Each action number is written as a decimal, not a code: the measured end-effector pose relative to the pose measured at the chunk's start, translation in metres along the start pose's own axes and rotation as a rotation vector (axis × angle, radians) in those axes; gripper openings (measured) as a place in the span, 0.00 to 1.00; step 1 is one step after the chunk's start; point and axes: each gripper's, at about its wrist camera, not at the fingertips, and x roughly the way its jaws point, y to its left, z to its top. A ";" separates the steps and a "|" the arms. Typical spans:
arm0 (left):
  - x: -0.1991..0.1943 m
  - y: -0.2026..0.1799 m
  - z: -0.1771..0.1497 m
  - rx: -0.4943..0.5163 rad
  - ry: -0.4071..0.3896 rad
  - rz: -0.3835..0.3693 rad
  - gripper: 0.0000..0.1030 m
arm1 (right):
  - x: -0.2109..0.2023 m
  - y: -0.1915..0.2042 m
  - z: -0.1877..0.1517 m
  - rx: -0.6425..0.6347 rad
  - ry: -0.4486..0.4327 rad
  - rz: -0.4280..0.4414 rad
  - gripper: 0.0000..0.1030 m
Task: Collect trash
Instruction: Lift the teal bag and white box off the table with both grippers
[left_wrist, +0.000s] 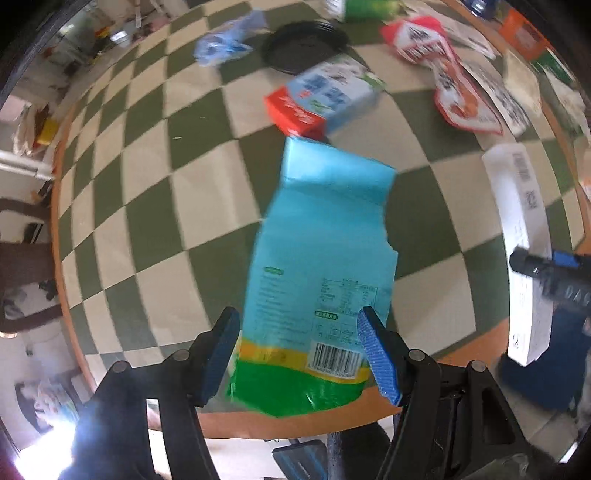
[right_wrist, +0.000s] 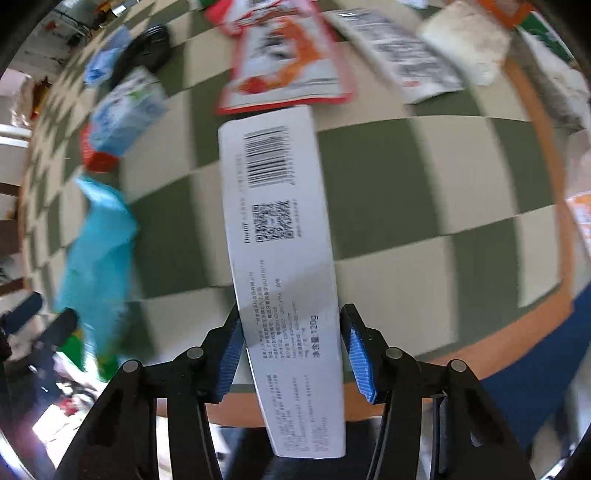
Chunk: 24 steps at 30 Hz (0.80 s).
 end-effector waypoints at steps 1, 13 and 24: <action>0.003 -0.004 0.001 0.014 0.008 -0.002 0.62 | 0.000 -0.009 -0.002 0.019 0.012 0.010 0.53; 0.031 0.018 0.012 -0.136 0.047 -0.105 0.36 | 0.014 -0.032 -0.011 0.038 0.056 0.035 0.72; -0.017 0.020 -0.001 -0.177 -0.057 -0.012 0.02 | 0.007 0.010 -0.028 -0.052 -0.026 0.033 0.48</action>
